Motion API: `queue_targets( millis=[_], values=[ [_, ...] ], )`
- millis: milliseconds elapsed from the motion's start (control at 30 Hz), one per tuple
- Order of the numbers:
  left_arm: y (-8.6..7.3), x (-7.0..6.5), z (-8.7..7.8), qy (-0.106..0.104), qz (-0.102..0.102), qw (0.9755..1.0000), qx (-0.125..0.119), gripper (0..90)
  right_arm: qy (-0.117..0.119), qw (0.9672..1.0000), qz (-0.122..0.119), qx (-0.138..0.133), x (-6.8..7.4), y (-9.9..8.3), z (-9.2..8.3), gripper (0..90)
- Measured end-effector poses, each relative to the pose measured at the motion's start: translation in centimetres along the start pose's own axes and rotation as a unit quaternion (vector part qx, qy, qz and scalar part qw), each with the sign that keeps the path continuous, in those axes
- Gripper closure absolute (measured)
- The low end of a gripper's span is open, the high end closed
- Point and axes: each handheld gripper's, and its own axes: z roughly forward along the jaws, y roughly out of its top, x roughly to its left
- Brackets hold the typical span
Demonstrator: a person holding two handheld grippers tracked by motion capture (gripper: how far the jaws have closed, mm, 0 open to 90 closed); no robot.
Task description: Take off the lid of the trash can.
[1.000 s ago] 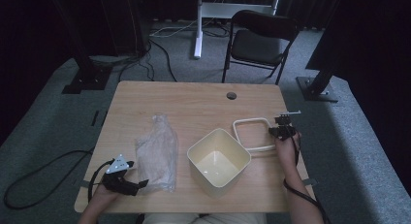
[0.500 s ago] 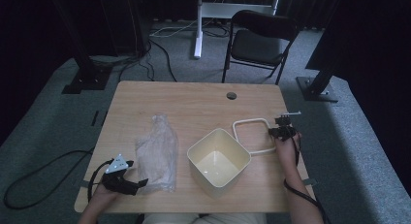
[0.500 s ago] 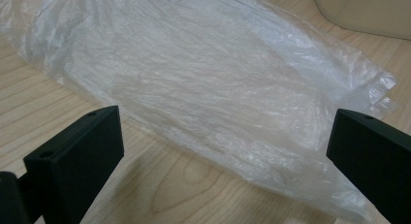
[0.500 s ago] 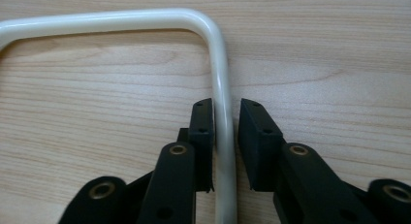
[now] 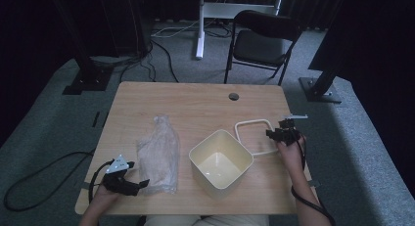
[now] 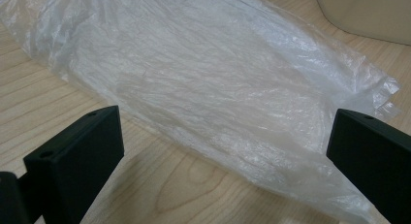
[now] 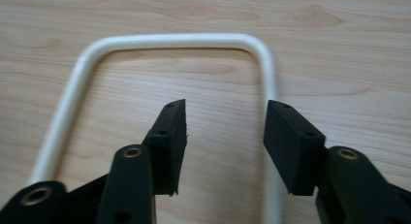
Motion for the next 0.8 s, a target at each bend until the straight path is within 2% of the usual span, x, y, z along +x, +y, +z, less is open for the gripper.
queue_targets(
  millis=[133, 300, 500, 700, 800],
  values=[
    [0.1, 0.1, 0.1, 0.002, -0.006, 1.0, 0.003, 0.2, 0.019, 0.9997, 0.0, -0.013, 0.5, -0.5, -0.3, 41.0],
    [0.1, 0.3, 0.1, 0.011, -0.021, 0.9997, 0.007, 0.2, 0.023, 0.9993, 0.006, -0.028, 1.1, -0.9, -0.5, 31.1],
    [0.2, 0.3, 0.2, 0.025, -0.029, 0.9992, 0.012, 0.2, 0.035, 0.9987, 0.005, -0.037, 1.6, -1.4, -1.1, 24.5],
    [0.2, 0.6, 0.0, 0.03, -0.049, 0.9983, 0.007, 0.2, 0.037, 0.9973, 0.008, -0.063, 1.9, -2.4, -2.7, 15.1],
    [0.1, 0.7, 0.0, 0.034, -0.053, 0.9979, 0.012, 0.2, 0.053, 0.9966, 0.005, -0.063, 2.0, -3.0, -3.2, 13.4]
  ],
)
